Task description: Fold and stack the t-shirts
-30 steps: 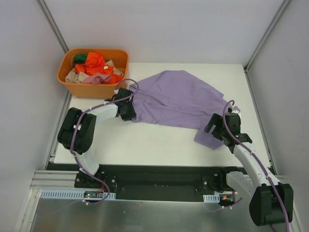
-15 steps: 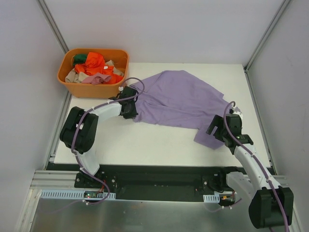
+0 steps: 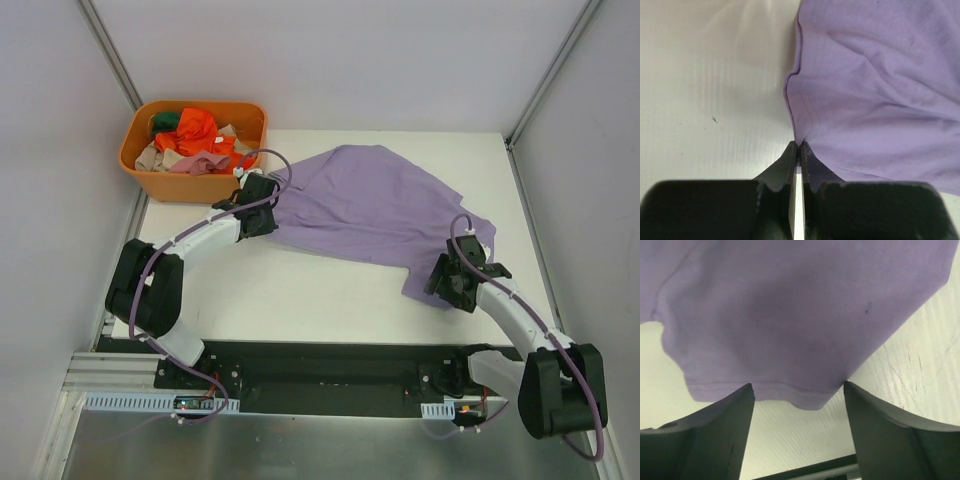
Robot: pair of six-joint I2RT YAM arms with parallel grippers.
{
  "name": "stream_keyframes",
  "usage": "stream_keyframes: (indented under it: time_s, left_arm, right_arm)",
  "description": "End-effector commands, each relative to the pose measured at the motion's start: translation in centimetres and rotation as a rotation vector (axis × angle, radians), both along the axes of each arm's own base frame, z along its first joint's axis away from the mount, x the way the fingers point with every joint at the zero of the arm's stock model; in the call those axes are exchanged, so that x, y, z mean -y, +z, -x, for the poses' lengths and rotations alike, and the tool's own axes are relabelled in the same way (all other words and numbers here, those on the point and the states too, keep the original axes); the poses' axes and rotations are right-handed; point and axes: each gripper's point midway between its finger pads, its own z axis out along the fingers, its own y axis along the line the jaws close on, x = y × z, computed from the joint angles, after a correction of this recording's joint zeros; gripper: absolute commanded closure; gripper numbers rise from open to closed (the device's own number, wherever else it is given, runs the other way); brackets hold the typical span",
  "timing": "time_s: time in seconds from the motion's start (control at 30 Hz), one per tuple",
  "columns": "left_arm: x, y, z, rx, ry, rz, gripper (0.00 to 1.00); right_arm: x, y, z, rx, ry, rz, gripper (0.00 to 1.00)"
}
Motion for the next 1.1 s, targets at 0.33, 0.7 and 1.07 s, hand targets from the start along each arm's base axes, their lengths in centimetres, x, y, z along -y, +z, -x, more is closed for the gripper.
stream_keyframes:
  time_s: [0.33,0.7,1.07]
  left_arm:
    - [-0.8,0.8,0.5,0.022,0.011,-0.023,1.0]
    - [0.1,11.3,-1.3,0.271,-0.003,0.088,1.0]
    - [0.4,30.2,-0.4,0.687,-0.09,0.23,1.0]
  right_arm:
    - [0.2,-2.2,0.5,-0.108,-0.092,0.016,0.74]
    - [1.5,10.4,-5.2,0.313,-0.066,0.04,0.99]
    - [5.8,34.7,-6.7,0.897,-0.182,0.135,0.99]
